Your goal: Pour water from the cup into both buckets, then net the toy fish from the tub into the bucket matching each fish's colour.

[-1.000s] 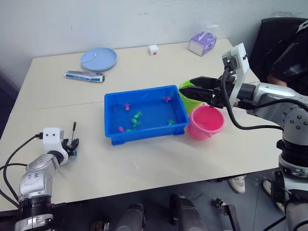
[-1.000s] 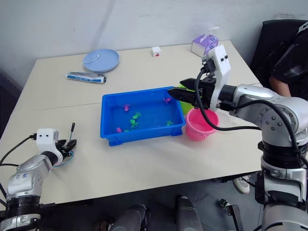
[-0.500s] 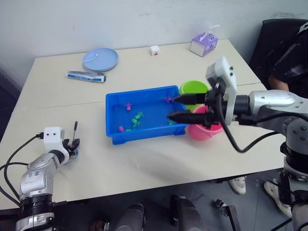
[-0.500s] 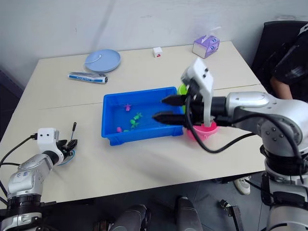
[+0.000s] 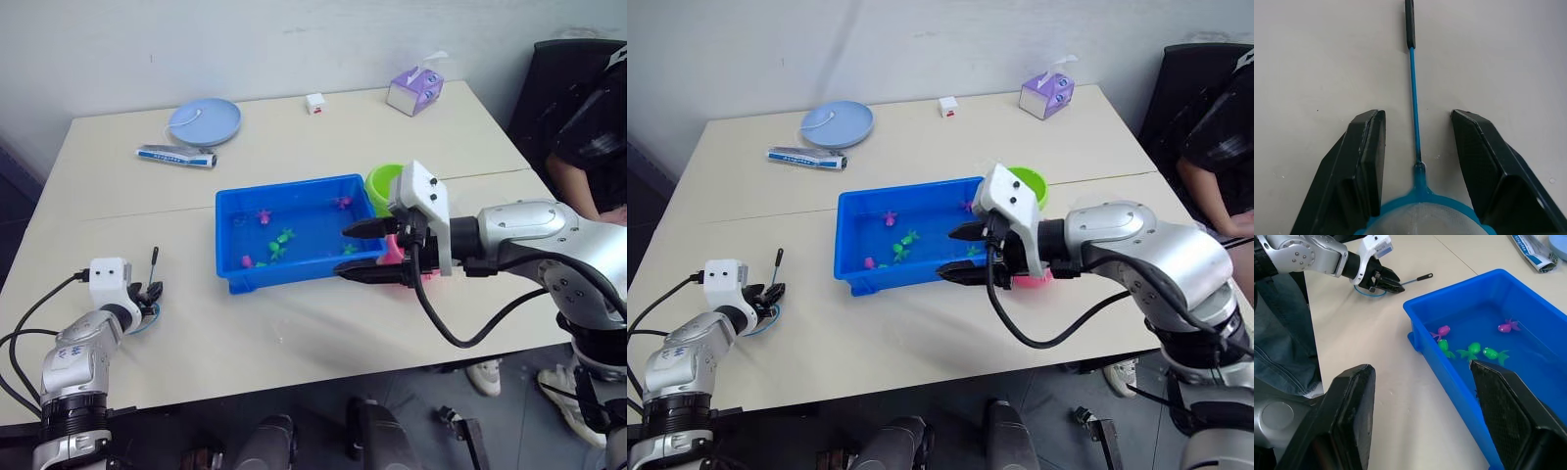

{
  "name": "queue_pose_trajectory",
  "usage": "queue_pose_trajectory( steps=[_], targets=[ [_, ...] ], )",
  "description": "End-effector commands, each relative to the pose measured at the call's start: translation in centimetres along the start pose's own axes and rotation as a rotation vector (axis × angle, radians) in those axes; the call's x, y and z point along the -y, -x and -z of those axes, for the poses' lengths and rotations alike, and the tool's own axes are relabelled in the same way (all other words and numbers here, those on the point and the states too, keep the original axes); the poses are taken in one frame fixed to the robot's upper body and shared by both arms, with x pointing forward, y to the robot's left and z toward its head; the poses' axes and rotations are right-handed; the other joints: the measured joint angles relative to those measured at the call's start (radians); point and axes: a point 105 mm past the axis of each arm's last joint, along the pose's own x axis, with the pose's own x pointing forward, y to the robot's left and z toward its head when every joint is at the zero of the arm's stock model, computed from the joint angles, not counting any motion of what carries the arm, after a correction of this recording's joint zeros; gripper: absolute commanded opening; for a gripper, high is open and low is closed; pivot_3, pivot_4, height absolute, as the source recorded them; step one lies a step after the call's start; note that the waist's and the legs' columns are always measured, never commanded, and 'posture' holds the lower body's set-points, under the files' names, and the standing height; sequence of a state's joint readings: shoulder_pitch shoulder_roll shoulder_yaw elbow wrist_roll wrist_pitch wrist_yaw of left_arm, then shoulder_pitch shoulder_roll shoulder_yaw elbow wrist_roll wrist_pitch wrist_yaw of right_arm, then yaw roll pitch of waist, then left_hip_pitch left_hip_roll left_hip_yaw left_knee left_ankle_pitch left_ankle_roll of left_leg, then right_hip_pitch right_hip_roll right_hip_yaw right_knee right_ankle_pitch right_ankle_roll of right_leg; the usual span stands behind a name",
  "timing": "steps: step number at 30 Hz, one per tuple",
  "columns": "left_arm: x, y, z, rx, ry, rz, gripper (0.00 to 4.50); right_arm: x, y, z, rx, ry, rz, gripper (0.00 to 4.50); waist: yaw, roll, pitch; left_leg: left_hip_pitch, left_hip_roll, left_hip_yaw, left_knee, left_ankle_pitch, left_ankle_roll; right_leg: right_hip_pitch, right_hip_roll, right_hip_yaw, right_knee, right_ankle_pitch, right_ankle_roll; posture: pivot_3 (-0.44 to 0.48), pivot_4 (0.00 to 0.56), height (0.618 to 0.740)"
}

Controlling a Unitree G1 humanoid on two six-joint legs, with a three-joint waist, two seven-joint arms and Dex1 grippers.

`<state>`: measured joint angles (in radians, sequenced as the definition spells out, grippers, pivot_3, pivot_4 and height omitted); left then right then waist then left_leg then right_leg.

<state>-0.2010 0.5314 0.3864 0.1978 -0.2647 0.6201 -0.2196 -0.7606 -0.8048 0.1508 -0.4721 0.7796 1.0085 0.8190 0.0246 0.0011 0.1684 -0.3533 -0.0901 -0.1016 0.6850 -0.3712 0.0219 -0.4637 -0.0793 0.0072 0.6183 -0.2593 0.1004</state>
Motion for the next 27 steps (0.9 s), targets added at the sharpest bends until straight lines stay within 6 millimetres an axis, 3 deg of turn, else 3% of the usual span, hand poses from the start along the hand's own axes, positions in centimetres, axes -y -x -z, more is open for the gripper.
queue_pose_trajectory(
  steps=[1,2,6,20,27],
  targets=[
    [0.0,0.2,1.4,-0.054,0.009,0.000,1.86,0.0,0.3,-0.8,0.023,0.045,0.007,4.34,0.000,0.000,0.000,0.000,0.000,0.000,0.000,0.000,0.000,0.000,0.000,0.000,0.000,0.000,0.000,0.000,0.150,0.740],
    [0.0,0.2,1.4,-0.053,0.010,-0.001,1.64,0.1,0.3,-0.8,0.023,0.046,0.015,4.34,0.000,0.000,0.000,0.000,0.000,0.000,0.000,0.000,0.000,0.000,0.000,0.000,0.000,0.000,0.000,0.000,0.150,0.740],
    [0.0,0.1,1.2,-0.046,0.017,0.001,0.05,0.5,0.4,-0.9,0.026,0.047,0.034,4.34,0.000,0.000,0.000,0.000,0.000,0.000,0.000,0.000,0.000,0.000,0.000,0.000,0.000,0.000,0.000,0.000,0.150,0.740],
    [1.6,-0.2,0.1,-0.016,-0.029,0.056,0.02,1.0,0.3,-0.8,0.030,0.045,0.062,4.34,0.003,0.000,0.000,0.000,-0.001,0.000,0.000,0.000,0.000,0.000,0.000,0.000,0.000,0.000,0.000,0.000,0.150,0.740],
    [4.0,0.8,-6.7,0.225,-0.101,0.194,0.02,1.9,0.2,-2.2,0.094,0.058,0.106,4.34,0.001,-0.002,0.001,-0.001,0.000,-0.001,0.001,0.000,0.000,0.000,0.000,0.000,0.000,0.000,0.000,0.000,0.150,0.740]
  ],
)
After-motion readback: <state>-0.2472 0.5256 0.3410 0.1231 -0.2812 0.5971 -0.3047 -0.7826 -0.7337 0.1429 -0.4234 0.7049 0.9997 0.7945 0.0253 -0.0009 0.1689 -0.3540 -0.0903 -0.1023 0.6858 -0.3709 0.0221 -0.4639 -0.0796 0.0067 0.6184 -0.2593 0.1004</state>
